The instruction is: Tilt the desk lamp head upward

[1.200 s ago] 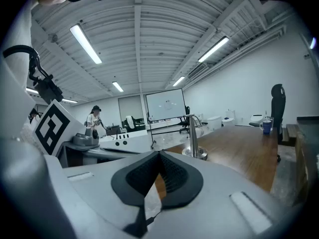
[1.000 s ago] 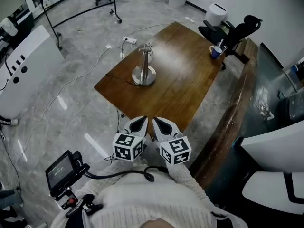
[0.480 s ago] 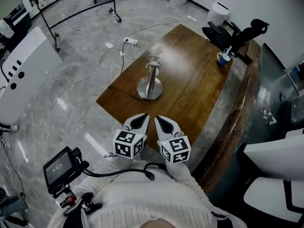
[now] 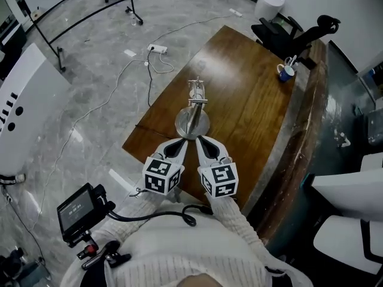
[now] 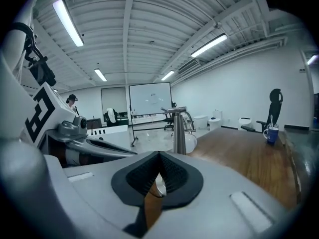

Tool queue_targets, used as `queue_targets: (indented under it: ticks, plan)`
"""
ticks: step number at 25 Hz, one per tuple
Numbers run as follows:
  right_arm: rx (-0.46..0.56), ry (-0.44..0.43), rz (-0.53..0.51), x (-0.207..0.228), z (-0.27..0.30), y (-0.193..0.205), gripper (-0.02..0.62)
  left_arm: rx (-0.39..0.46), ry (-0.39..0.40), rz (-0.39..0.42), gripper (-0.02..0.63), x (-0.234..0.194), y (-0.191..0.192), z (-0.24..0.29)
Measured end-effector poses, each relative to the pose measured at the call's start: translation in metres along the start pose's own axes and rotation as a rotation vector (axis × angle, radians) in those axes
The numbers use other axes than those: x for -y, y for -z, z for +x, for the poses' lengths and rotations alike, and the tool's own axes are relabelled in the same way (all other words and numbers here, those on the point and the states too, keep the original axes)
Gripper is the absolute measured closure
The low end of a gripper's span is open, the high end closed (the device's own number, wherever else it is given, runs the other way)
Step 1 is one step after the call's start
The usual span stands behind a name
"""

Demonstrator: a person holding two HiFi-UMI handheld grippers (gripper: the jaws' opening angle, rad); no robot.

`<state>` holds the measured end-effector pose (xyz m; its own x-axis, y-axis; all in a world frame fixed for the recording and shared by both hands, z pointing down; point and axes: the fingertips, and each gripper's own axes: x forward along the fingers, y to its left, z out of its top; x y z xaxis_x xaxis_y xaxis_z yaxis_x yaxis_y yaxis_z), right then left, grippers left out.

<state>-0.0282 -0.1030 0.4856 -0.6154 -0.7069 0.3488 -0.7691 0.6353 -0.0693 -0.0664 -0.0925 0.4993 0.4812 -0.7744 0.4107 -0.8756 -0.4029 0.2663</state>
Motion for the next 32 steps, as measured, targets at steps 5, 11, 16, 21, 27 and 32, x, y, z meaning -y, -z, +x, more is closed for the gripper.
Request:
queue_targets:
  ticks: [5, 11, 16, 21, 27, 32]
  plan:
    - [-0.035, 0.01, 0.007, 0.032, 0.034, 0.009, 0.597, -0.02, 0.013, -0.032, 0.6, -0.017, -0.006, 0.043]
    - [-0.032, -0.006, -0.016, 0.035, 0.044, 0.009, 0.584, -0.033, 0.033, -0.046, 0.6, -0.024, -0.004, 0.045]
    - [-0.023, -0.039, -0.062, 0.04, 0.056, -0.003, 0.517, -0.08, 0.114, -0.026, 0.6, -0.034, -0.02, 0.05]
    - [-0.03, -0.056, -0.162, 0.038, 0.065, -0.015, 0.479, -0.139, 0.222, -0.074, 0.6, -0.051, -0.04, 0.051]
    - [-0.003, -0.08, -0.268, 0.033, 0.072, -0.025, 0.447, -0.157, 0.348, -0.147, 0.582, -0.061, -0.062, 0.059]
    - [0.002, -0.076, -0.289, 0.016, 0.075, -0.019, 0.449, -0.133, 0.426, -0.275, 0.509, -0.076, -0.076, 0.06]
